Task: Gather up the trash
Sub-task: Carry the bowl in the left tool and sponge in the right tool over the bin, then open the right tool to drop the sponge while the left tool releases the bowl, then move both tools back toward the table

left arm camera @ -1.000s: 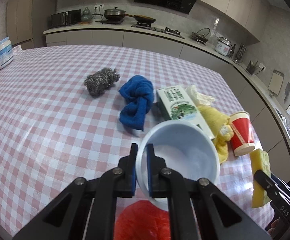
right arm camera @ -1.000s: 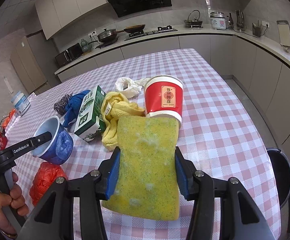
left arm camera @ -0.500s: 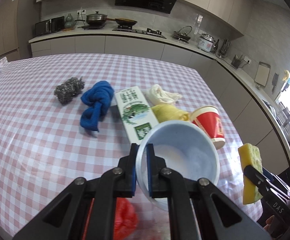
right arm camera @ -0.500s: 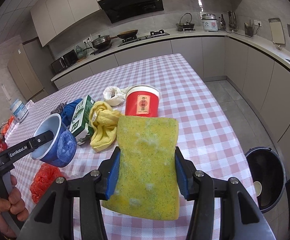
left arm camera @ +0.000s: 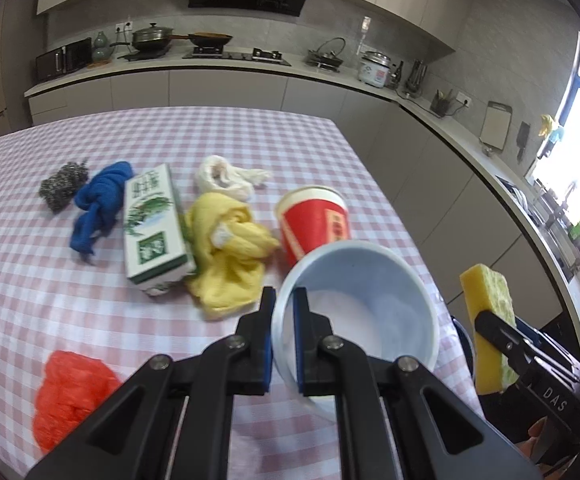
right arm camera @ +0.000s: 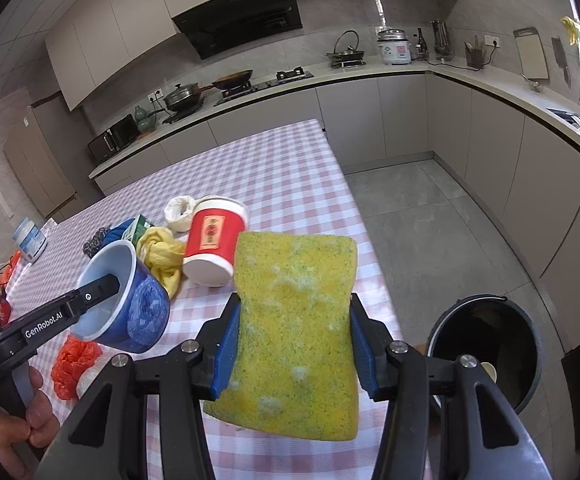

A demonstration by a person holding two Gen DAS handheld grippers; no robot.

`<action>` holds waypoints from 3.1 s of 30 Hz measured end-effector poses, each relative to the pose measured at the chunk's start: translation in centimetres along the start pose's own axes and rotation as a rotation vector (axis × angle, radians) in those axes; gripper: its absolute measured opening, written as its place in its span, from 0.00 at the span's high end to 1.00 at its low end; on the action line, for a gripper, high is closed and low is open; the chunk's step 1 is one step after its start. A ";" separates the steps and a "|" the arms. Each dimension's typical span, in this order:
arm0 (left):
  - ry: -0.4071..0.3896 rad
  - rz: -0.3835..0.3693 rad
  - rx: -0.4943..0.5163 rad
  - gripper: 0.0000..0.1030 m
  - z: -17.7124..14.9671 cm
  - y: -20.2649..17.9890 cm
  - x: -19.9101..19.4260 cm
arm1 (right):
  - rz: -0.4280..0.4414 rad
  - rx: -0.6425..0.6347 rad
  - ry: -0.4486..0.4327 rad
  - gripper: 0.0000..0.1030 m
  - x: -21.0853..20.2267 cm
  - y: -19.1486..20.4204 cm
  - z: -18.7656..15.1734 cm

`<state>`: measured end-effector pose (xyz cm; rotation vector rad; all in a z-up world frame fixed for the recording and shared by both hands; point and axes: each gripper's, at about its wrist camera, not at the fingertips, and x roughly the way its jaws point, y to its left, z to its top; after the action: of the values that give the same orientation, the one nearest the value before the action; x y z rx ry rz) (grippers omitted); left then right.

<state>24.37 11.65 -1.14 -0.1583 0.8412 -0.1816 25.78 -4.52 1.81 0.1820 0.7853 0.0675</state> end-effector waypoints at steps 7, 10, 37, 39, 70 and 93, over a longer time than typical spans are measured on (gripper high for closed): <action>0.033 -0.037 0.038 0.91 -0.4 -5.3 1.3 | -0.024 0.030 0.003 0.49 -1.3 -4.4 0.3; 0.047 -0.055 0.057 0.91 -0.8 -7.5 1.8 | -0.039 0.045 0.003 0.49 -2.1 -6.6 0.2; 0.219 -0.154 0.238 0.91 -6.2 -26.9 9.5 | -0.174 0.230 0.074 0.49 -5.7 -27.7 -4.2; 0.234 -0.139 0.240 0.91 -6.7 -27.6 10.4 | -0.170 0.237 0.086 0.49 -4.9 -28.8 -4.5; 0.319 0.072 0.149 0.44 -9.6 -28.8 17.9 | -0.075 0.192 0.252 0.39 8.8 -33.7 -4.3; 0.245 0.015 0.186 0.42 -6.6 -29.2 11.1 | -0.112 0.237 0.273 0.32 2.5 -31.6 -4.0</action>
<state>23.85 -19.64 -7.38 0.0462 1.0637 -0.2677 24.53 -34.68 -8.64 0.3580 1.0741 -0.1098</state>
